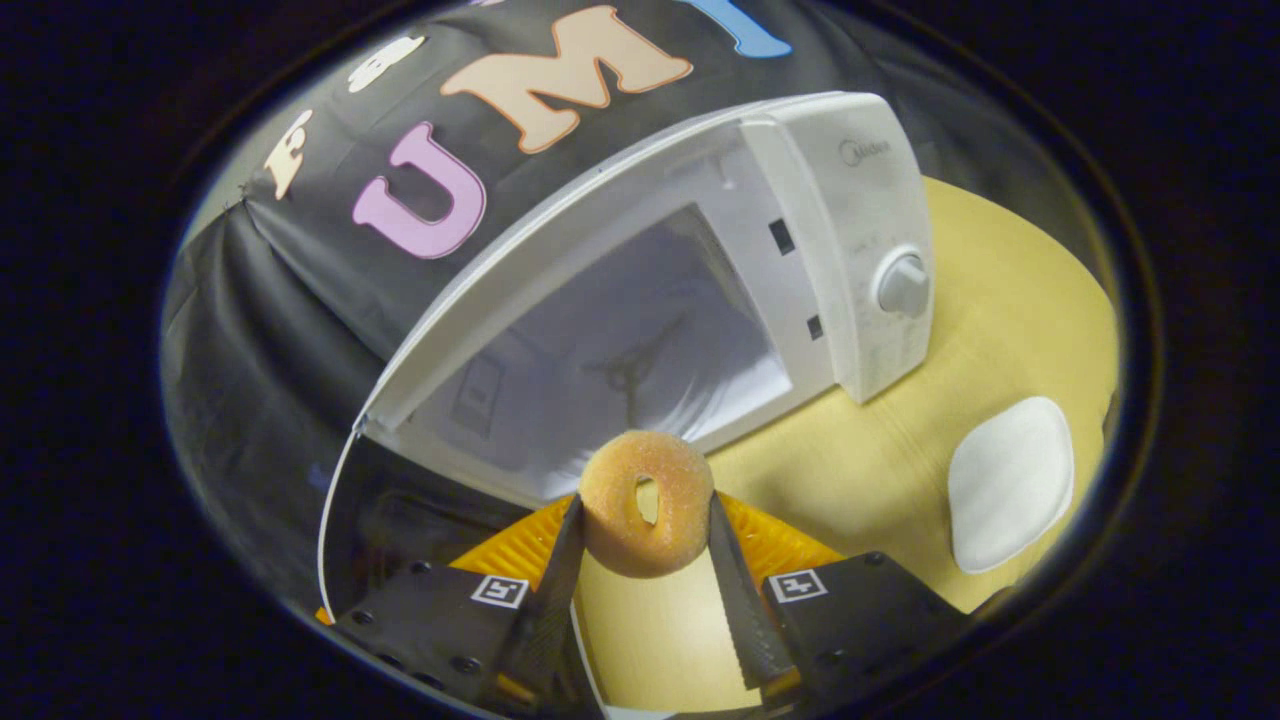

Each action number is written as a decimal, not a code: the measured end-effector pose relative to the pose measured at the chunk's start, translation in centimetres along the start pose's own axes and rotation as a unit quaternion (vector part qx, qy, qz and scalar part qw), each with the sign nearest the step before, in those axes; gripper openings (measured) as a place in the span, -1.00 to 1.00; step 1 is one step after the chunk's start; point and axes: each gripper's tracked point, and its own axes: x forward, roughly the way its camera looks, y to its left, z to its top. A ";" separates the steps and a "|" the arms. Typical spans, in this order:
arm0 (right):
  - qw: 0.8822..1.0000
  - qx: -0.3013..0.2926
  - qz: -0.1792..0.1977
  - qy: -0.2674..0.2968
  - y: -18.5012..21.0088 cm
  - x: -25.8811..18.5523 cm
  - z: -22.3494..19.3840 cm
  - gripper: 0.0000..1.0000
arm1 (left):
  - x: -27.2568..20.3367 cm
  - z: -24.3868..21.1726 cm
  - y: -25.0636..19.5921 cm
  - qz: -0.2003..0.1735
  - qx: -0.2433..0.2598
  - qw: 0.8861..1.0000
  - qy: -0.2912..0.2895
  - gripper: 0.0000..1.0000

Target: Open the microwave oven with the left hand, put the food in, and close the microwave oven.

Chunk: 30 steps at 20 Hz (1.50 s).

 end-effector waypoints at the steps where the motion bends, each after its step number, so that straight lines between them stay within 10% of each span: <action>1: 1.000 0.004 -0.001 -0.007 0.4 1.0 0.3 0.31 | 0.1 -0.2 0.2 -0.001 0.002 1.000 0.003 0.67; 14: 0.993 0.052 -0.039 -0.103 2.4 10.0 2.2 0.47 | 1.6 -1.6 0.6 -0.038 0.013 0.999 0.035 0.67; 30: 0.991 0.019 -0.055 -0.119 1.8 8.3 2.1 0.82 | 1.8 -2.6 0.7 -0.048 0.002 0.998 0.047 0.68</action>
